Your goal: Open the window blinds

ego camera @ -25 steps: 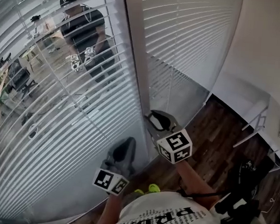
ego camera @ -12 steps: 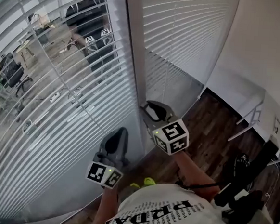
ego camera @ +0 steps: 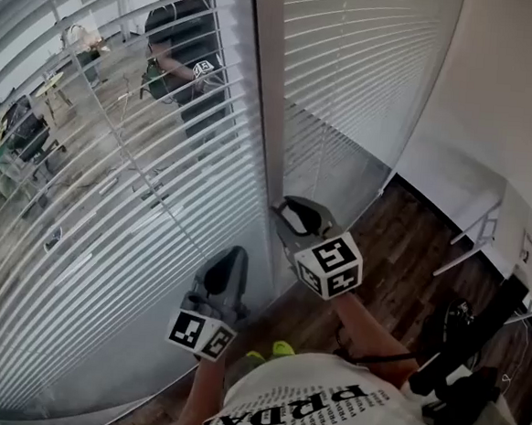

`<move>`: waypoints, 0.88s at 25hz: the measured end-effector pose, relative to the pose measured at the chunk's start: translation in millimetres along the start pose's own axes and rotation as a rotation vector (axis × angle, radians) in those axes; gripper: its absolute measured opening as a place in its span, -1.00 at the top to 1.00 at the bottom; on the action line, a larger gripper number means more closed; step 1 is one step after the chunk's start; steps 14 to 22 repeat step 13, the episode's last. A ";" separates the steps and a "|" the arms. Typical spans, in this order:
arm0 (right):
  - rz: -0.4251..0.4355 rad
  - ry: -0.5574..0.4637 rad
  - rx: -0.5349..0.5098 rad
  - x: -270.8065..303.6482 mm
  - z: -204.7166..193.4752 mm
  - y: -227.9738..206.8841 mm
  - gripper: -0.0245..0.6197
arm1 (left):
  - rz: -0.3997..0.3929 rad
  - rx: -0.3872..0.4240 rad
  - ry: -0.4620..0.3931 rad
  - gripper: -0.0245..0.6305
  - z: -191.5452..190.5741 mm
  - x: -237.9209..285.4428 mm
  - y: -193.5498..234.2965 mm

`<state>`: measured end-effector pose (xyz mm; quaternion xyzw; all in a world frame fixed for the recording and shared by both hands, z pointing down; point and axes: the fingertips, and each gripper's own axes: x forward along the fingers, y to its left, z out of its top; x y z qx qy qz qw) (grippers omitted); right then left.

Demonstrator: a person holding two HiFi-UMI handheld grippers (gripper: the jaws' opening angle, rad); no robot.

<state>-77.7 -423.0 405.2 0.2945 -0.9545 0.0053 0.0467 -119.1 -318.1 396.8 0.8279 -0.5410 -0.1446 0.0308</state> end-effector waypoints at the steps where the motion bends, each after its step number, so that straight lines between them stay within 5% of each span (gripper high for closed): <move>1: -0.001 0.001 -0.001 0.6 0.2 0.6 0.55 | 0.000 0.000 -0.001 0.95 0.5 -0.4 0.9; 22: 0.000 -0.008 -0.008 1.0 0.2 1.6 0.55 | 0.011 -0.013 0.006 0.95 -5.9 -3.6 5.2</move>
